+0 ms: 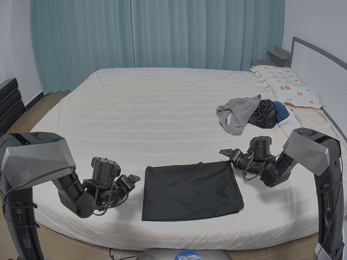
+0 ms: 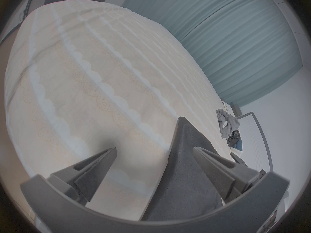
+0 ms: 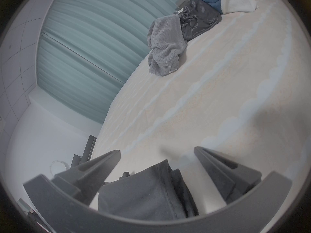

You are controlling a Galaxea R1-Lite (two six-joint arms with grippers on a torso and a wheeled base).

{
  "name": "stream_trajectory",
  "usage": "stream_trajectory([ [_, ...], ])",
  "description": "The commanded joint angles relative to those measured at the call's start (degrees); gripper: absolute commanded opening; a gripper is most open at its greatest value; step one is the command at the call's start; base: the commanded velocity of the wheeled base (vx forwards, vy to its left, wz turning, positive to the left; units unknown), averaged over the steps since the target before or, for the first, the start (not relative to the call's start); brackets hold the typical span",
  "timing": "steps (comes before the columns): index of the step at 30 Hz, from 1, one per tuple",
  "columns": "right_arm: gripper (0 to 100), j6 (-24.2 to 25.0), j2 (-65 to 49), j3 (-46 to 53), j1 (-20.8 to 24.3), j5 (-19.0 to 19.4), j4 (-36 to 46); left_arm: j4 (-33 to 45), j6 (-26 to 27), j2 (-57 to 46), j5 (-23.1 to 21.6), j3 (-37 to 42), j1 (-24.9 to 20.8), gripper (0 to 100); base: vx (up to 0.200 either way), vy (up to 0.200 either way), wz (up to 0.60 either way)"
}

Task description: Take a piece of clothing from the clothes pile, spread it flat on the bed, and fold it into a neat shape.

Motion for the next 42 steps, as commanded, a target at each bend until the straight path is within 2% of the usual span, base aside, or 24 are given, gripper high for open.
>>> stream_trajectory([
  [1, 100, 0.04, -6.45, 4.60, 0.00, -0.73, 0.48, -0.02, -0.02, 0.16, 0.01, -0.26, -0.09, 100, 0.000, 0.000, 0.00],
  [5, 100, -0.31, -10.58, 11.28, -0.35, -1.70, 0.48, -0.02, -0.02, 0.16, 0.01, -0.17, -0.18, 100, 0.000, 0.000, 0.00],
  [9, 100, -1.80, -15.86, 21.21, -0.79, -1.00, 0.22, -0.02, 0.06, 0.16, 0.01, -0.17, -0.18, 100, 0.000, 0.000, 0.00],
  [10, 100, -1.80, -15.86, 21.21, -0.79, -1.00, 0.22, -0.02, 0.06, 0.16, 0.01, -0.17, -0.18, 100, 0.000, 0.000, 0.00],
  [15, 100, -4.26, -19.55, 33.69, 1.76, 0.85, -0.75, -0.02, 0.06, 0.16, 0.01, -0.17, -0.18, 100, 0.000, 0.000, 0.00],
  [22, 100, -4.35, -17.62, 38.70, 3.43, 1.90, -7.08, -0.02, 0.06, 0.16, 0.01, -0.17, -0.18, 100, 0.000, 0.000, 0.00],
  [28, 100, -5.76, -16.91, 39.76, 3.87, 1.90, -6.64, -0.02, 0.06, 0.16, 0.01, -0.17, -0.18, 100, 0.000, 0.000, 0.00],
  [29, 0, -6.90, -16.91, 40.46, 4.22, 1.90, -6.55, -0.02, 0.06, 0.16, 0.01, -0.26, -0.18, 100, 0.000, 0.000, 0.00],
  [32, 0, -9.18, -16.56, 41.60, 4.49, 1.90, -6.99, 0.07, 0.06, 0.16, 0.01, -0.26, -0.18, 100, 0.000, 0.000, 0.00],
  [42, 0, -9.54, -17.88, 43.62, 4.13, 1.64, -7.34, 0.07, -0.02, 0.16, 0.01, -0.35, -0.09, 100, 0.000, 0.000, 0.00],
])
